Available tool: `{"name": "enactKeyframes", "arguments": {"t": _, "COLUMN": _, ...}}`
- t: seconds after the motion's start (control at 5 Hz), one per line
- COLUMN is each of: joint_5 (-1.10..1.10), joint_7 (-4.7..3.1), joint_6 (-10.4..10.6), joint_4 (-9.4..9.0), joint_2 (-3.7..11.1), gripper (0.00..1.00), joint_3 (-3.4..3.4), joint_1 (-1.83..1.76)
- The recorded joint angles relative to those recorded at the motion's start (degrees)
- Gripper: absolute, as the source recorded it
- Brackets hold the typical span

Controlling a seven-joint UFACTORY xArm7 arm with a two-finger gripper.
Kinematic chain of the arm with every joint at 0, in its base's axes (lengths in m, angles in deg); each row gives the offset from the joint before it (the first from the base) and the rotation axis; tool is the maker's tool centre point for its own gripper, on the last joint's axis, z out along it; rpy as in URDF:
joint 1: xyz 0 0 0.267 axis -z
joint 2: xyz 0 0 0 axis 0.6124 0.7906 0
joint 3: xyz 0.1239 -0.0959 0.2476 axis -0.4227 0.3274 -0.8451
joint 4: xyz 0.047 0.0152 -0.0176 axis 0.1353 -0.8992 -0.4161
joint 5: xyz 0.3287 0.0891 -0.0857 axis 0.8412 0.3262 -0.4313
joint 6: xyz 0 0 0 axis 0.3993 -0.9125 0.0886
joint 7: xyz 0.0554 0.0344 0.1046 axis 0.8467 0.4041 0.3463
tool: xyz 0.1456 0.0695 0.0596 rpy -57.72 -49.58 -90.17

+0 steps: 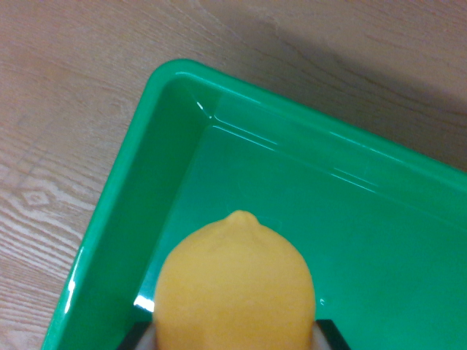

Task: Pick fruit

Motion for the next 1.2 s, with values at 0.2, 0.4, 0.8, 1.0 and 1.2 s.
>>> {"name": "enactKeyframes", "arguments": {"t": 0.2, "joint_5": 0.08, "joint_7": -0.03, "joint_6": -1.28, "joint_4": 0.83, "joint_2": -0.45, "gripper": 1.0, "joint_3": -0.02, "joint_1": 0.02}}
{"name": "enactKeyframes", "arguments": {"t": 0.4, "joint_5": 0.08, "joint_7": -0.03, "joint_6": -1.28, "joint_4": 0.83, "joint_2": -0.45, "gripper": 1.0, "joint_3": -0.02, "joint_1": 0.02}}
{"name": "enactKeyframes", "arguments": {"t": 0.8, "joint_5": 0.14, "joint_7": -0.05, "joint_6": -2.28, "joint_4": 1.48, "joint_2": -0.81, "gripper": 1.0, "joint_3": -0.04, "joint_1": 0.04}}
{"name": "enactKeyframes", "arguments": {"t": 1.0, "joint_5": 0.18, "joint_7": -0.07, "joint_6": -2.9, "joint_4": 1.88, "joint_2": -1.03, "gripper": 1.0, "joint_3": -0.06, "joint_1": 0.05}}
{"name": "enactKeyframes", "arguments": {"t": 1.2, "joint_5": 0.18, "joint_7": -0.07, "joint_6": -2.9, "joint_4": 1.88, "joint_2": -1.03, "gripper": 1.0, "joint_3": -0.06, "joint_1": 0.05}}
